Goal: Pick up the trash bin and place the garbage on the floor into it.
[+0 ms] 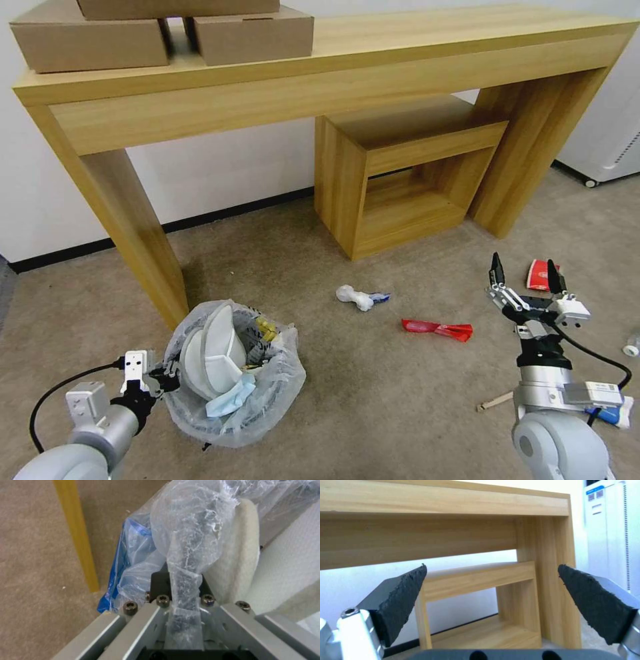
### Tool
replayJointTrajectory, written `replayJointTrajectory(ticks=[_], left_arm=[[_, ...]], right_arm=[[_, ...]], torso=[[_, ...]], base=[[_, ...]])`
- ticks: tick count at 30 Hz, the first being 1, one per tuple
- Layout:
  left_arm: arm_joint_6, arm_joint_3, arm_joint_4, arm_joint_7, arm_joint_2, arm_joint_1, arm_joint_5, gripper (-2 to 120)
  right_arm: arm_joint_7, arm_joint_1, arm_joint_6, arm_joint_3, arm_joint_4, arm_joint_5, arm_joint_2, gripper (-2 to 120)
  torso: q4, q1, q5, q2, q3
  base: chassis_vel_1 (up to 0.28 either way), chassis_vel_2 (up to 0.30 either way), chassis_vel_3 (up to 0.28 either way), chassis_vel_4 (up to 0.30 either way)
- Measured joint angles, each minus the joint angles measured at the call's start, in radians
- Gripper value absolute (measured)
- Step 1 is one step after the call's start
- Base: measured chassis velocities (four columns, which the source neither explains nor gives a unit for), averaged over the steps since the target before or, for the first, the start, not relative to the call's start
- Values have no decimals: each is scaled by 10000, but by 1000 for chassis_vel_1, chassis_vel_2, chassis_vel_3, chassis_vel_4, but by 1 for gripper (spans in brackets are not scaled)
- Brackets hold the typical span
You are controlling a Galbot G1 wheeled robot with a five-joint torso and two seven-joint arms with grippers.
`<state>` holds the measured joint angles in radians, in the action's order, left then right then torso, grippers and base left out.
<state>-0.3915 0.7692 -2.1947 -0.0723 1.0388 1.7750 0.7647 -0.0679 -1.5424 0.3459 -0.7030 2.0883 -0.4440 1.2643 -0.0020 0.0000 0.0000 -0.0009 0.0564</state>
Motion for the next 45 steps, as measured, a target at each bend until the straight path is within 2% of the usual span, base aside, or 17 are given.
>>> replayJointTrajectory(ticks=[35, 45], left_arm=[[93, 41, 11, -33, 148, -40, -10, 0], [147, 60, 20, -13, 150, 5, -26, 0]], right_arm=[[16, -78, 141, -36, -184, 52, -78, 100], [18, -81, 188, -10, -223, 139, -33, 100]], torso=[[-1, 1, 0, 0, 0], [0, 0, 0, 0, 0]], base=[[-7, -6, -7, -9], [-55, 65, 69, -63]])
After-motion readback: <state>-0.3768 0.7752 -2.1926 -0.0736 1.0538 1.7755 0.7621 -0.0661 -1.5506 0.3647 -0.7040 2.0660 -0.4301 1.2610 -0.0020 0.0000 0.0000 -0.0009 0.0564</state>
